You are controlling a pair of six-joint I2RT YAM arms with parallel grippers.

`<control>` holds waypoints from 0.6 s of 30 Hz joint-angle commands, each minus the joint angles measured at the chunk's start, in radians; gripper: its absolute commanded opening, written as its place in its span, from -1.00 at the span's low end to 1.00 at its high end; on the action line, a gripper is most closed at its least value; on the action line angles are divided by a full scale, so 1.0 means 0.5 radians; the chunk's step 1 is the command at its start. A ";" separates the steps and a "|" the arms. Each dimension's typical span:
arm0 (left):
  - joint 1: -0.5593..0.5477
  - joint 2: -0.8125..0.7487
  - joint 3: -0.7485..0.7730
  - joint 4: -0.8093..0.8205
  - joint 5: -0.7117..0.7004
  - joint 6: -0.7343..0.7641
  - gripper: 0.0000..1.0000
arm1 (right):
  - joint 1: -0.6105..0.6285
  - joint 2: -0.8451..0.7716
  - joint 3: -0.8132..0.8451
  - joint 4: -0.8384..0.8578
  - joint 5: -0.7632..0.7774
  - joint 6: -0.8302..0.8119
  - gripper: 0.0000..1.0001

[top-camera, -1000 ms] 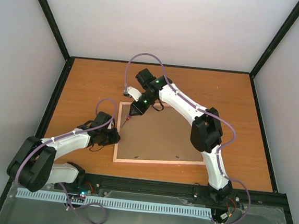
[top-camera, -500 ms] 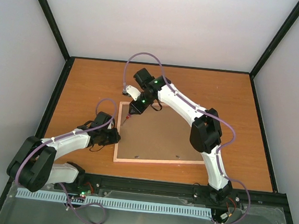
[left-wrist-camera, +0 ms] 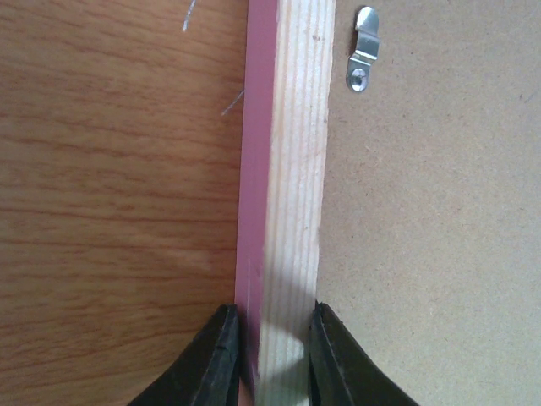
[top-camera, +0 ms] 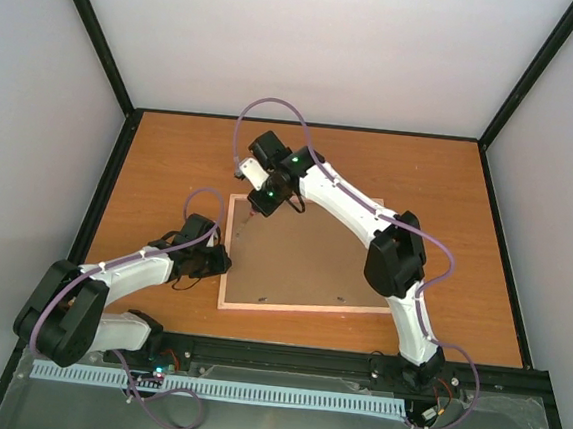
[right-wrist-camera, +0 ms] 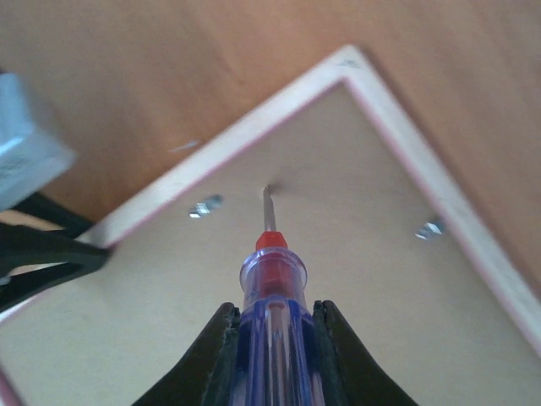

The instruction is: Take the photo out of the frame

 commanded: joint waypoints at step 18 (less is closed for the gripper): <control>-0.007 -0.039 0.063 -0.193 0.046 -0.053 -0.74 | -0.238 -0.880 -0.747 0.084 0.002 -0.310 -0.94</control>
